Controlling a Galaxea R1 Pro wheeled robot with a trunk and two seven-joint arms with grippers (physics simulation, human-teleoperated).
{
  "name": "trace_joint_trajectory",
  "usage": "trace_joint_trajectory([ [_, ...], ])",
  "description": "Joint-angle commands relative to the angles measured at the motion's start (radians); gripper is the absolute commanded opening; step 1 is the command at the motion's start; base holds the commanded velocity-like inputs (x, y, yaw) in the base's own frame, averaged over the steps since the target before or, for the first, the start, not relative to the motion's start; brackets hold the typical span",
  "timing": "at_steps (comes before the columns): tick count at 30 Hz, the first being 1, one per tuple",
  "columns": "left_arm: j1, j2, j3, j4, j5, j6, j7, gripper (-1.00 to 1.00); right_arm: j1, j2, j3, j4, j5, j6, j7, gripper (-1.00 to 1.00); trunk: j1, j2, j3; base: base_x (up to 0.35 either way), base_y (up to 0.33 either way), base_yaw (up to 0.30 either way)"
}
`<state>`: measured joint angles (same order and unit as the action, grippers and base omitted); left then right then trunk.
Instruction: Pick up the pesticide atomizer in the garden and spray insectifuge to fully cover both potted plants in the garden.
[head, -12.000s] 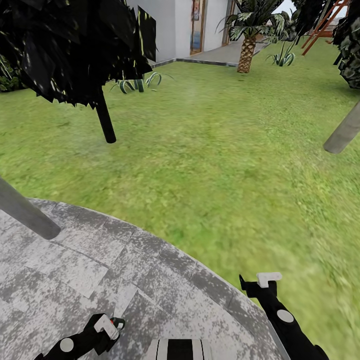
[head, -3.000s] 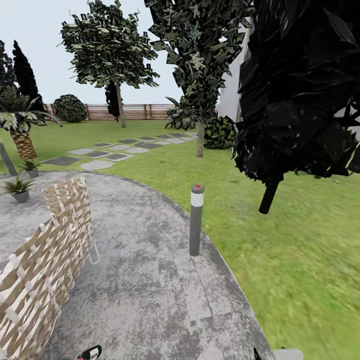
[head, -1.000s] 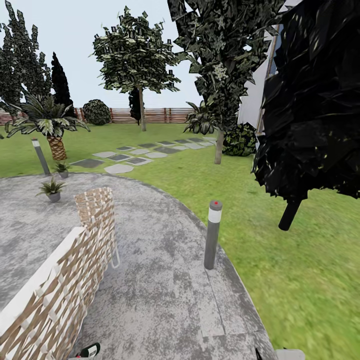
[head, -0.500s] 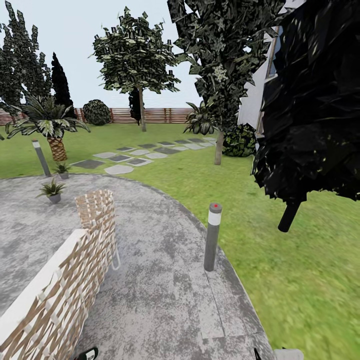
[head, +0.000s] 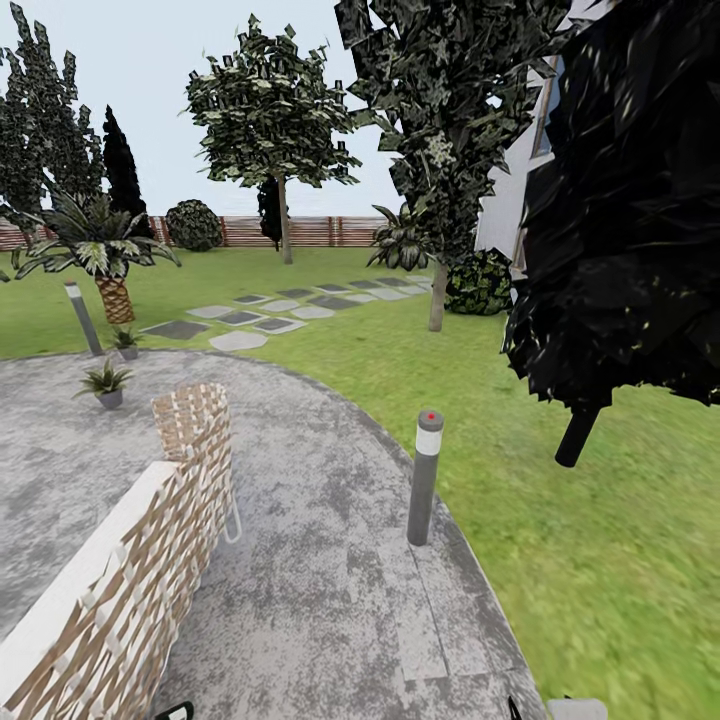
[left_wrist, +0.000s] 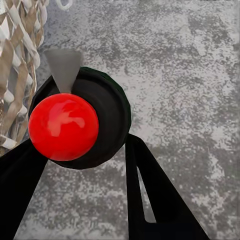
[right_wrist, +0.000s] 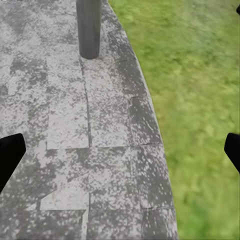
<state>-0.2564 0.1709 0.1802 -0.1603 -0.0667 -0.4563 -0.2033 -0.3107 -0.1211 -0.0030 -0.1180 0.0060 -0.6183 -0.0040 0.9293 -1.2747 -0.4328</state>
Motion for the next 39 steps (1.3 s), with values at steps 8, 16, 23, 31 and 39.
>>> trace_joint_trajectory([
  [8, 0.000, -0.003, 0.008, 0.002, -0.008, -0.004, -0.005, -1.00, -0.001, -0.001, 0.000, 0.000, 0.000, -0.004, -0.001, 1.00, -0.031, 0.056, 0.028, 0.000, 0.000, 0.080],
  [16, 0.000, -0.002, 0.008, 0.002, -0.008, -0.003, -0.005, -1.00, -0.001, -0.002, 0.000, 0.000, 0.000, -0.003, -0.001, 1.00, -0.061, 0.112, 0.058, 0.000, 0.000, 0.119],
  [23, 0.000, -0.001, 0.009, 0.002, -0.008, -0.002, -0.005, -1.00, -0.001, -0.001, 0.000, 0.000, 0.000, -0.003, -0.002, 1.00, -0.088, 0.161, 0.080, 0.000, 0.000, 0.018],
  [31, 0.000, -0.002, 0.009, 0.001, -0.007, -0.002, -0.005, -1.00, -0.001, -0.001, -0.001, 0.000, -0.001, -0.003, -0.002, 1.00, -0.119, 0.217, 0.106, 0.000, 0.000, 0.229],
  [39, 0.000, 0.001, 0.009, 0.001, -0.006, -0.004, -0.005, -1.00, -0.001, -0.002, -0.001, 0.000, -0.003, -0.003, -0.002, 1.00, -0.150, 0.273, 0.132, 0.000, 0.000, 0.274],
])
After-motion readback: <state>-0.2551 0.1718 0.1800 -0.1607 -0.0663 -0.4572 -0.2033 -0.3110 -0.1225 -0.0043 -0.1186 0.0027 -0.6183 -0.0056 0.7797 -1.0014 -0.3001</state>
